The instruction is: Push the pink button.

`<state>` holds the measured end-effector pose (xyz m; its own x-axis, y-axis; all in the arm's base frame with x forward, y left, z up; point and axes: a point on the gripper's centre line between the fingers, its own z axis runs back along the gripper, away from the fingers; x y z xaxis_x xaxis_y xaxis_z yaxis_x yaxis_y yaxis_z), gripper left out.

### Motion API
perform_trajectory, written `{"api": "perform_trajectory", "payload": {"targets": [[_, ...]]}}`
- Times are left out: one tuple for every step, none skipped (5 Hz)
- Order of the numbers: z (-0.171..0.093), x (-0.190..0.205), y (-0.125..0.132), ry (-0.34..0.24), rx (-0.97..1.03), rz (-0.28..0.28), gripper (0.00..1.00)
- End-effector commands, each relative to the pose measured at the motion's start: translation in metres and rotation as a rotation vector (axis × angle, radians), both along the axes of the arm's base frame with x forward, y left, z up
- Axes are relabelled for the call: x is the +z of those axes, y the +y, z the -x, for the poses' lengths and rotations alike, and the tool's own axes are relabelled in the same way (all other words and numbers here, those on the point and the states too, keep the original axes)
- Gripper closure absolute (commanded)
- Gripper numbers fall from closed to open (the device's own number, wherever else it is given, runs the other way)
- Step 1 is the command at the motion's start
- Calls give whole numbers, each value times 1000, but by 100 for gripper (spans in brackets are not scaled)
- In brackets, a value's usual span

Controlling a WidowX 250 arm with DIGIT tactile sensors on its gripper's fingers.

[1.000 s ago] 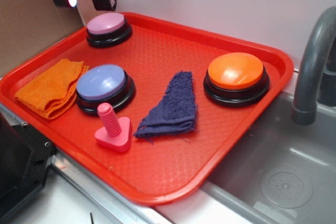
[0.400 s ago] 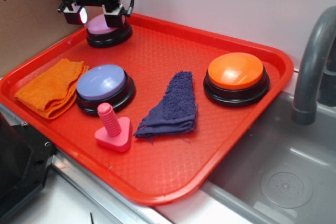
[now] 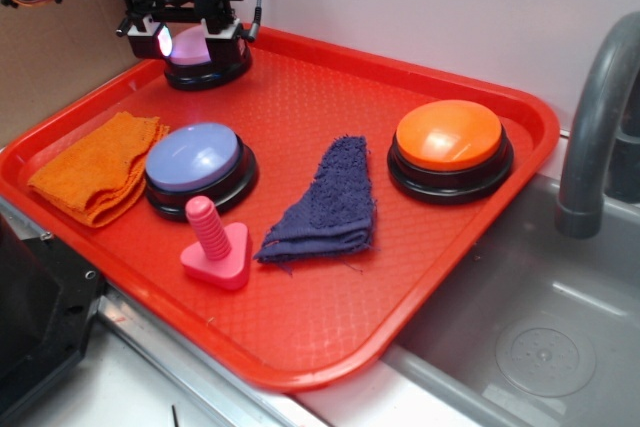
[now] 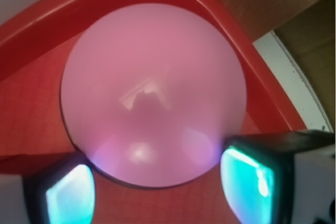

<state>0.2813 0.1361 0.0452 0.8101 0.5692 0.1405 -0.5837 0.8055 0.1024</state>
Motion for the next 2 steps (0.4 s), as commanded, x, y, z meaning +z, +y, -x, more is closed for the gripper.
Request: {"api": "perform_trajectory", "payload": {"targets": [[4, 18, 6, -27, -5, -18, 0], [5, 13, 10, -39, -16, 11, 0]]}}
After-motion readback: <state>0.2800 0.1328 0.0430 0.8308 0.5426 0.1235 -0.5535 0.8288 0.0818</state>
